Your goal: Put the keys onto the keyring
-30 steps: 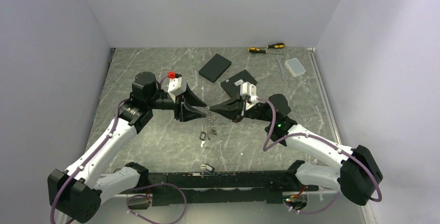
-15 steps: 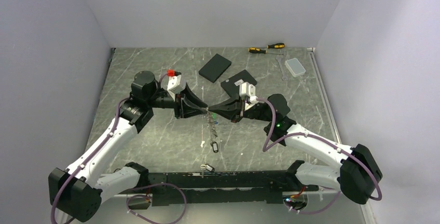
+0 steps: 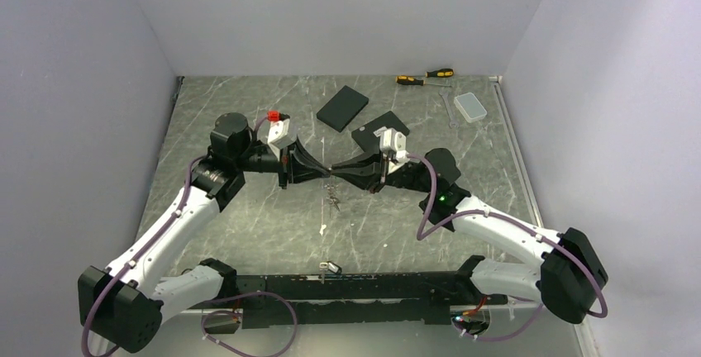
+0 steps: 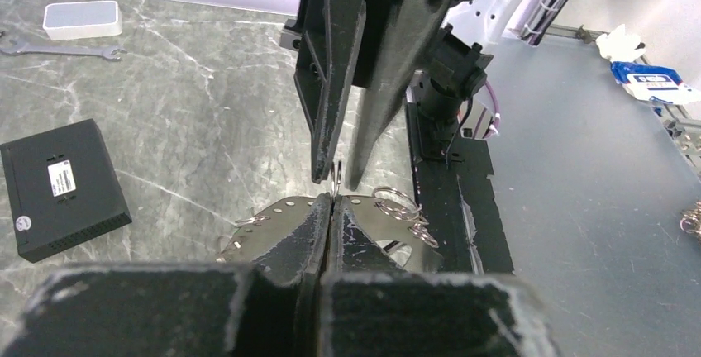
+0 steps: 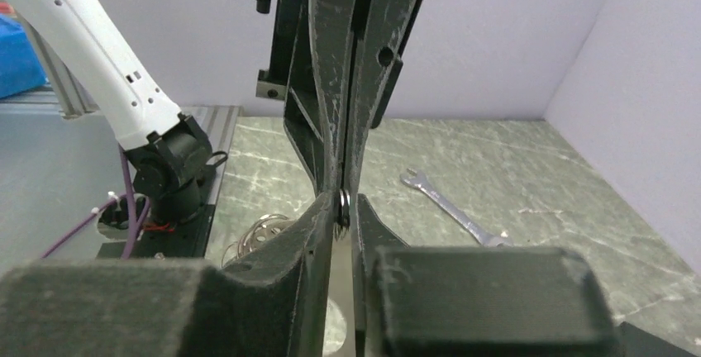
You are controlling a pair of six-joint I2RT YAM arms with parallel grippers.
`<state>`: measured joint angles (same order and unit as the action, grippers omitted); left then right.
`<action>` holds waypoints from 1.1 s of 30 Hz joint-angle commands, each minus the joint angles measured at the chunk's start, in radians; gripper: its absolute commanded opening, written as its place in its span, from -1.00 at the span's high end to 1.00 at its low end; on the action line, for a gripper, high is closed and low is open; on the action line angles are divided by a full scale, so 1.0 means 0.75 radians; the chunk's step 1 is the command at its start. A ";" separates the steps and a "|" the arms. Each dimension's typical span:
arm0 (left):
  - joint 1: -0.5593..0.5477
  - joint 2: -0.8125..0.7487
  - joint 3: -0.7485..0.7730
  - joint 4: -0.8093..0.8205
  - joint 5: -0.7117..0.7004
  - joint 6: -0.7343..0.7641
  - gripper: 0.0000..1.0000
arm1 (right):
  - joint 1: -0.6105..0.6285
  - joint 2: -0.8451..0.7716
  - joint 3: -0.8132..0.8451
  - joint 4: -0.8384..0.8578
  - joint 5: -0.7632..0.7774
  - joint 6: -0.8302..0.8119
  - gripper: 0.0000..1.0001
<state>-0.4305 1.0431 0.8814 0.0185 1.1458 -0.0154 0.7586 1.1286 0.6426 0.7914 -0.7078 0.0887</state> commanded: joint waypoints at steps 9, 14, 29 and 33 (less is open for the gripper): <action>0.003 -0.093 0.023 -0.043 -0.097 0.124 1.00 | 0.026 -0.072 0.115 -0.213 0.015 -0.123 -0.10; 0.003 -0.177 -0.097 0.132 -0.132 0.191 1.00 | 0.024 -0.121 0.068 -0.247 0.034 -0.184 -0.09; 0.003 -0.365 -0.389 0.367 -0.112 0.858 1.00 | 0.027 -0.092 0.095 -0.434 -0.140 -0.321 0.02; 0.001 -0.395 -0.404 0.316 -0.045 1.062 1.00 | 0.037 -0.082 0.109 -0.500 -0.138 -0.389 0.05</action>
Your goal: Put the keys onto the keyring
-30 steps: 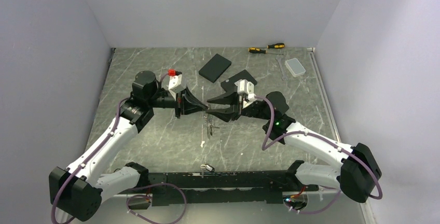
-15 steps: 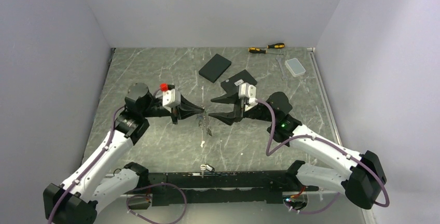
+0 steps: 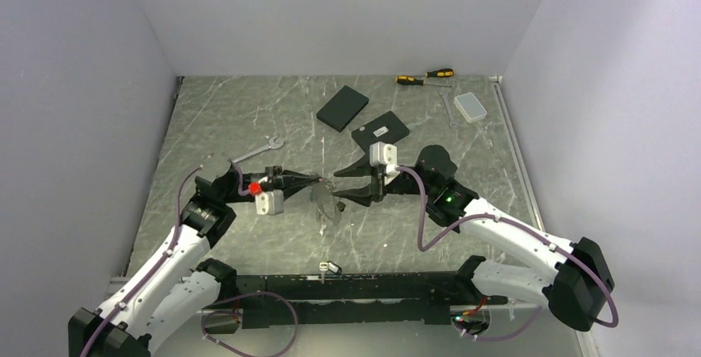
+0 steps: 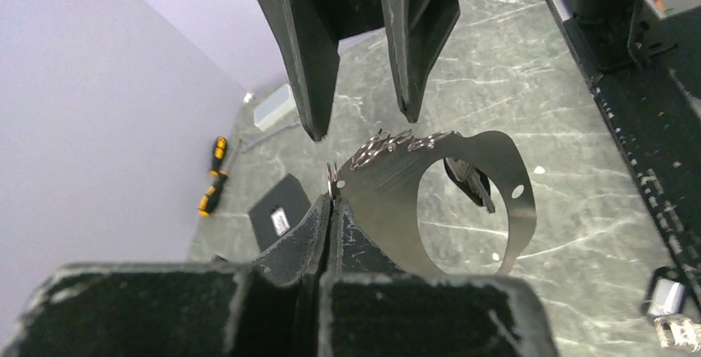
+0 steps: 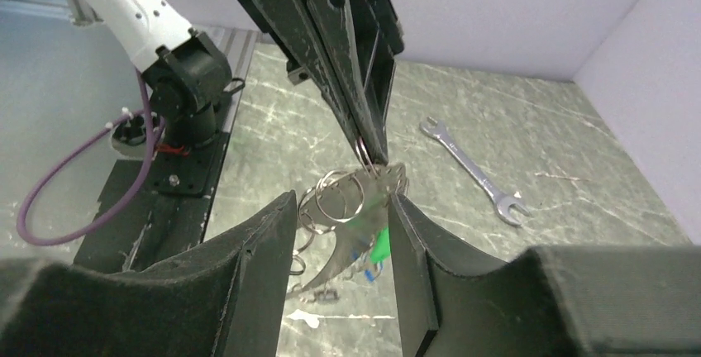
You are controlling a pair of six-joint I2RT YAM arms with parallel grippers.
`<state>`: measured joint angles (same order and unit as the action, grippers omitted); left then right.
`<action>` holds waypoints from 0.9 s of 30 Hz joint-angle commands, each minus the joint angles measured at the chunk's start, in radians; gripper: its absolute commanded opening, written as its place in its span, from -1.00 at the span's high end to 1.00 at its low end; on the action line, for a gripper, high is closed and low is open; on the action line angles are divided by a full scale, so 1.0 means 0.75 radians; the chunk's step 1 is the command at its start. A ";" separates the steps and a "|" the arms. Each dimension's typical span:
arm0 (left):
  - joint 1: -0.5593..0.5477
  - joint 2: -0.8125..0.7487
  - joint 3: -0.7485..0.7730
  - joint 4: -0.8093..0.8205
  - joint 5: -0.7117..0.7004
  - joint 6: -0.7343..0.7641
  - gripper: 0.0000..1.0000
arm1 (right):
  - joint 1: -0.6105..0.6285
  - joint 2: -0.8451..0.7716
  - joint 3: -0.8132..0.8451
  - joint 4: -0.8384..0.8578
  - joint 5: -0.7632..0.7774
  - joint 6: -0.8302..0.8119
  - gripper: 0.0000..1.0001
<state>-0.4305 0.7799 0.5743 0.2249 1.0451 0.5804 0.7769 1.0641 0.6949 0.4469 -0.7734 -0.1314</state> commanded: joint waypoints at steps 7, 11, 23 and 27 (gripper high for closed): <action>-0.008 -0.058 0.067 -0.238 0.089 0.557 1.00 | 0.028 0.024 0.064 -0.056 -0.044 -0.134 0.07; -0.011 -0.060 0.059 -0.236 0.071 0.552 1.00 | 0.030 0.027 0.074 -0.056 -0.041 -0.138 0.08; -0.010 -0.024 0.138 -0.218 0.071 0.090 1.00 | 0.032 0.041 0.106 -0.069 0.053 -0.160 0.15; -0.009 0.012 0.157 -0.203 0.141 -0.046 1.00 | 0.039 0.049 0.122 -0.069 0.067 -0.157 0.17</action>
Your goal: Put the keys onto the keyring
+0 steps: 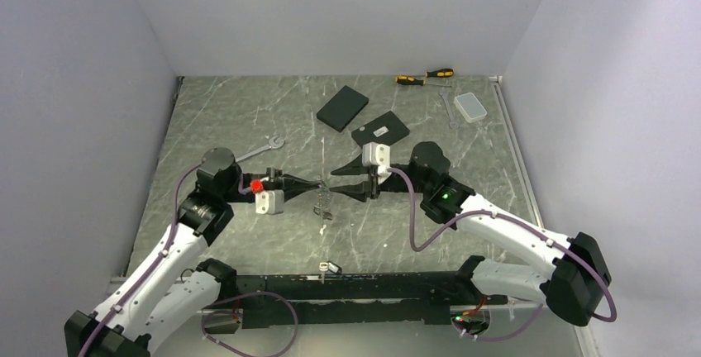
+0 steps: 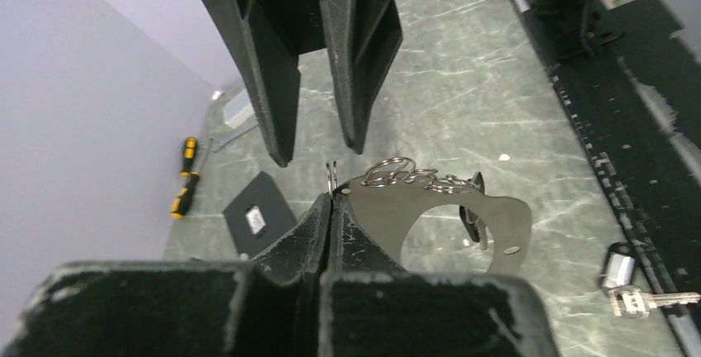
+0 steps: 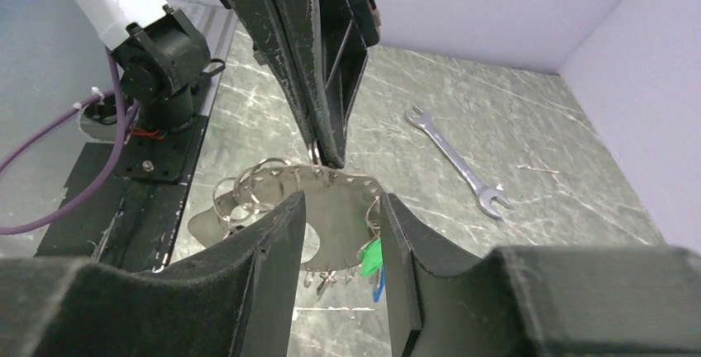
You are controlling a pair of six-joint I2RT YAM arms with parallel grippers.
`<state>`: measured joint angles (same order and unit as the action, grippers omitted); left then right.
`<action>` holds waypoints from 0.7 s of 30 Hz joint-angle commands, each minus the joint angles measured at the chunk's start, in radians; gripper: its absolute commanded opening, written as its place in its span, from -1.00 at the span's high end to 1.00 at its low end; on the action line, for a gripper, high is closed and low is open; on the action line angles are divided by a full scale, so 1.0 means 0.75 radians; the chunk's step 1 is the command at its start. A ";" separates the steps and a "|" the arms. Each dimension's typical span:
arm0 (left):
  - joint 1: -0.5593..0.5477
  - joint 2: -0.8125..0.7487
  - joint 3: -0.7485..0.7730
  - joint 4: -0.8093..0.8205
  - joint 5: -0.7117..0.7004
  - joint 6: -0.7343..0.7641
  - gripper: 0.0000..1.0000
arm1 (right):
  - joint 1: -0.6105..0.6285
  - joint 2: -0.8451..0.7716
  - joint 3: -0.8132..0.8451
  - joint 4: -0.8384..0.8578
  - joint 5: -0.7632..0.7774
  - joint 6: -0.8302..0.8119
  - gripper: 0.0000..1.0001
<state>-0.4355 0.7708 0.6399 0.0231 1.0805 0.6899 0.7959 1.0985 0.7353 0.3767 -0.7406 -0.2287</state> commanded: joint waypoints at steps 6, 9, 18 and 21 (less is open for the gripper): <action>-0.004 0.107 0.158 0.035 0.007 -0.479 1.00 | 0.017 0.005 0.077 0.023 0.045 -0.037 0.26; -0.004 0.164 0.255 -0.116 -0.010 -0.452 1.00 | 0.017 0.022 0.097 -0.005 0.035 -0.024 0.25; -0.004 0.214 0.306 -0.177 0.019 -0.501 1.00 | 0.019 0.041 0.111 -0.018 0.075 -0.008 0.25; -0.004 0.224 0.313 -0.175 0.013 -0.536 1.00 | 0.019 0.039 0.114 -0.023 0.098 -0.005 0.25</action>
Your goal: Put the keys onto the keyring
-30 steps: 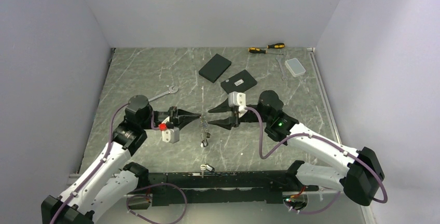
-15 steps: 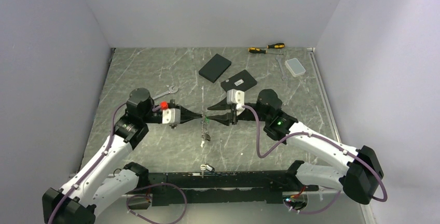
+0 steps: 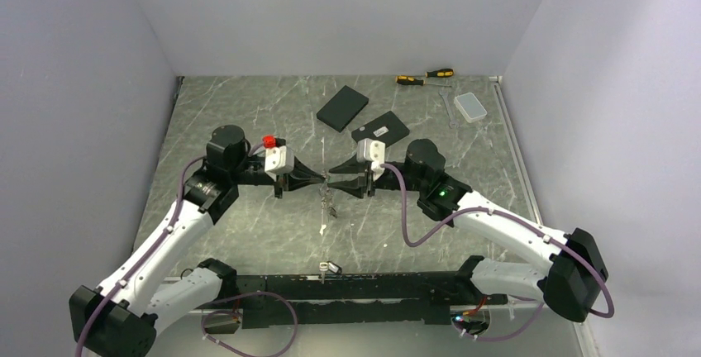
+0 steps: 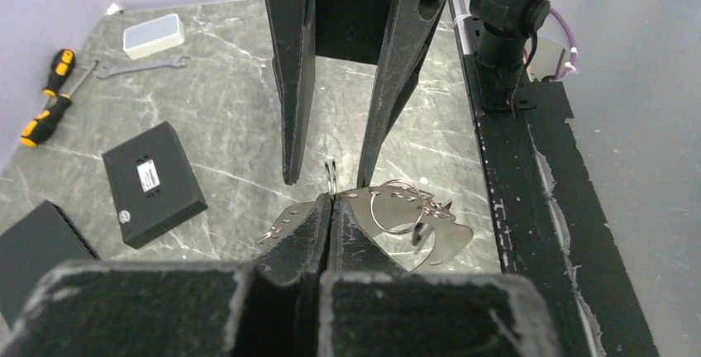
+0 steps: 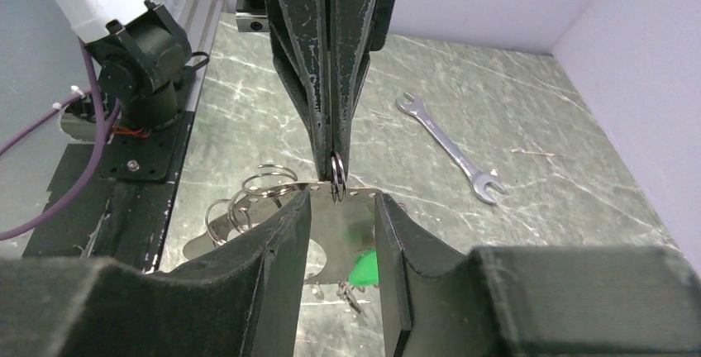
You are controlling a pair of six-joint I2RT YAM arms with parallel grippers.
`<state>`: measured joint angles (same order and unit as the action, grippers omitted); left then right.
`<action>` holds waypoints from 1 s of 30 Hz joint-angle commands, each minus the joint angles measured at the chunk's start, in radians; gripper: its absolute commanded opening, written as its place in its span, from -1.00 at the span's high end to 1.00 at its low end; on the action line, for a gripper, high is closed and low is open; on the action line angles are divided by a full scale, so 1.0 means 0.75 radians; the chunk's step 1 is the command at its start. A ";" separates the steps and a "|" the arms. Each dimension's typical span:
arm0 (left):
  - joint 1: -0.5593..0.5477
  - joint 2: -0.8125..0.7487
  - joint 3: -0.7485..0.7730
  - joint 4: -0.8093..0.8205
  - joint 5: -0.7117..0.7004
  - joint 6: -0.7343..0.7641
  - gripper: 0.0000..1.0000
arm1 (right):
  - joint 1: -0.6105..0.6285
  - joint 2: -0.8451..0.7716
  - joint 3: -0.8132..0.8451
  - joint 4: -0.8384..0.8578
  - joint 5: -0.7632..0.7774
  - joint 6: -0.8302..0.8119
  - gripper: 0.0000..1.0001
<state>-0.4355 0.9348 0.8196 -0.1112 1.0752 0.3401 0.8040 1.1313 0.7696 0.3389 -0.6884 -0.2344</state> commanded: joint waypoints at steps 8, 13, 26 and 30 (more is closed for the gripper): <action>-0.004 0.037 0.131 -0.082 -0.024 -0.088 1.00 | 0.008 0.006 0.072 0.034 0.053 0.014 0.25; -0.003 0.040 0.149 -0.117 -0.145 -0.121 1.00 | 0.008 0.013 0.082 0.000 0.124 0.026 0.25; -0.004 0.112 0.242 -0.245 -0.440 -0.232 1.00 | 0.008 -0.086 0.003 -0.112 0.499 0.226 0.12; -0.003 0.160 0.285 -0.305 -0.517 -0.239 1.00 | 0.009 -0.078 0.013 -0.260 0.469 0.308 0.11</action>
<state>-0.4355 1.0363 0.9672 -0.3225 0.7540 0.1951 0.8066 1.0847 0.7795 0.2306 -0.3679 -0.0982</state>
